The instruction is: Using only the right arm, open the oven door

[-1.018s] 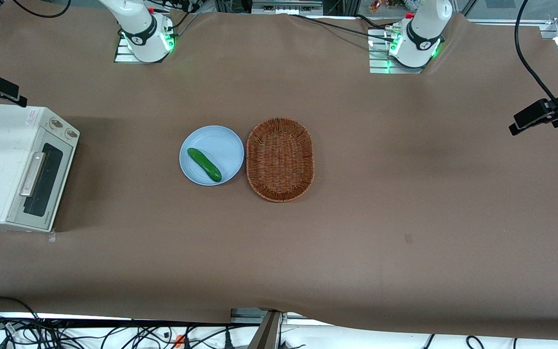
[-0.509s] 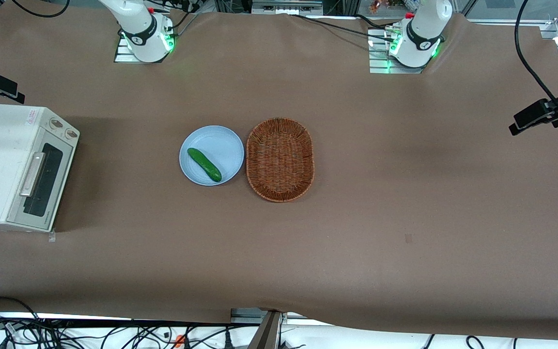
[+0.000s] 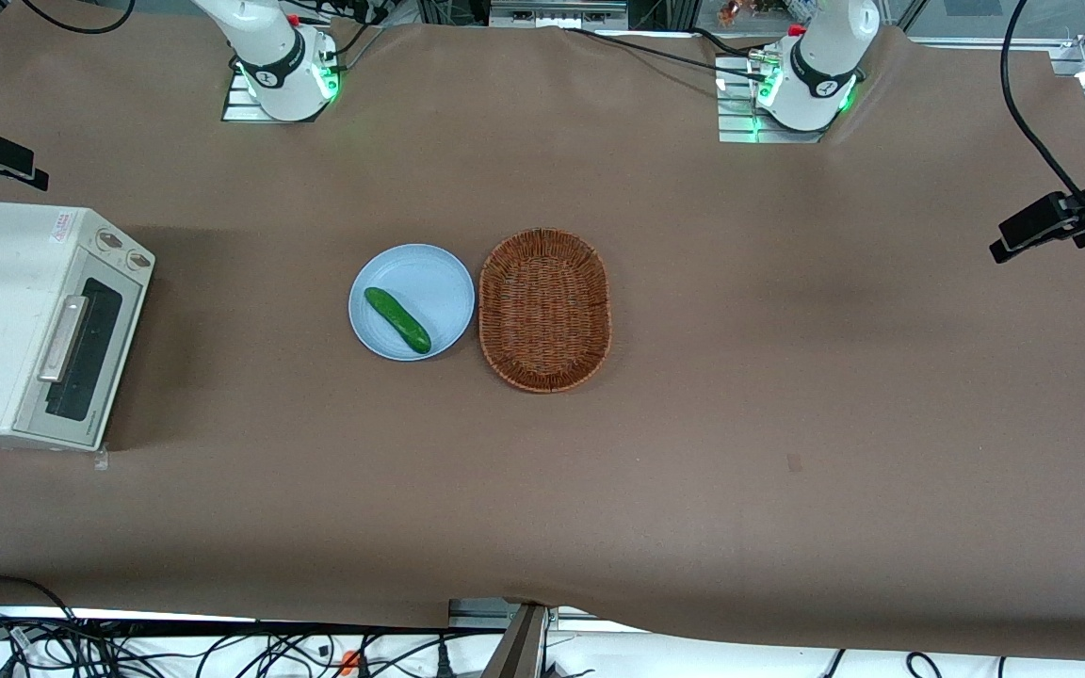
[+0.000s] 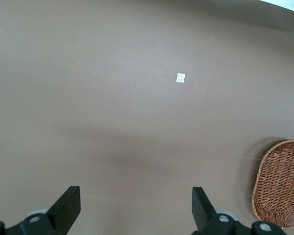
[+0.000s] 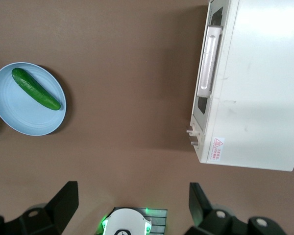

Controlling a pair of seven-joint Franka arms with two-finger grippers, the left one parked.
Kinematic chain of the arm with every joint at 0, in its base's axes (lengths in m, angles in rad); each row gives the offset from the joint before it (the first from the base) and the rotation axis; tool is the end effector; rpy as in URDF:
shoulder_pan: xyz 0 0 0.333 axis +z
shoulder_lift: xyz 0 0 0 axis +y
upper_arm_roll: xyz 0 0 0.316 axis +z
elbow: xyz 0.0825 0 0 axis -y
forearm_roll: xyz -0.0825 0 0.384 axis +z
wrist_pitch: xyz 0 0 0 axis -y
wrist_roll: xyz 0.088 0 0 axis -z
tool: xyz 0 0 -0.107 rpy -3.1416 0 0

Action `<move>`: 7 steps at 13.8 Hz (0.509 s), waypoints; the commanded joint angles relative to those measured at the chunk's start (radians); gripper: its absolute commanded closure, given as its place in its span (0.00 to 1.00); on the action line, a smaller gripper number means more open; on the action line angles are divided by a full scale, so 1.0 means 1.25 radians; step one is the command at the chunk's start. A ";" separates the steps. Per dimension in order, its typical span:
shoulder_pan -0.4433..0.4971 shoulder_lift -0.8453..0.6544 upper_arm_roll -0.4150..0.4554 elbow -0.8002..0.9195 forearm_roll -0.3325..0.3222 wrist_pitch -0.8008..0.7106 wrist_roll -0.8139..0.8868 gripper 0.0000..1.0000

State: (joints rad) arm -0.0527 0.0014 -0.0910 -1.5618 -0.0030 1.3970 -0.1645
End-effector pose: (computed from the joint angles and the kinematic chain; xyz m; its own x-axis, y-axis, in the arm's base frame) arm 0.5298 -0.0770 0.6142 0.9863 0.0222 -0.1637 0.0185 -0.9995 -0.0240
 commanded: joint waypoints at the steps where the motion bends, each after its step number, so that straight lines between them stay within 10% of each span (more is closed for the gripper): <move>1: -0.011 0.004 0.015 0.028 -0.005 -0.018 -0.002 0.00; 7: -0.011 0.003 0.016 0.027 0.001 -0.022 0.005 0.00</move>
State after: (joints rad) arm -0.0526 0.0030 -0.0872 -1.5408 -0.0030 1.3896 -0.1637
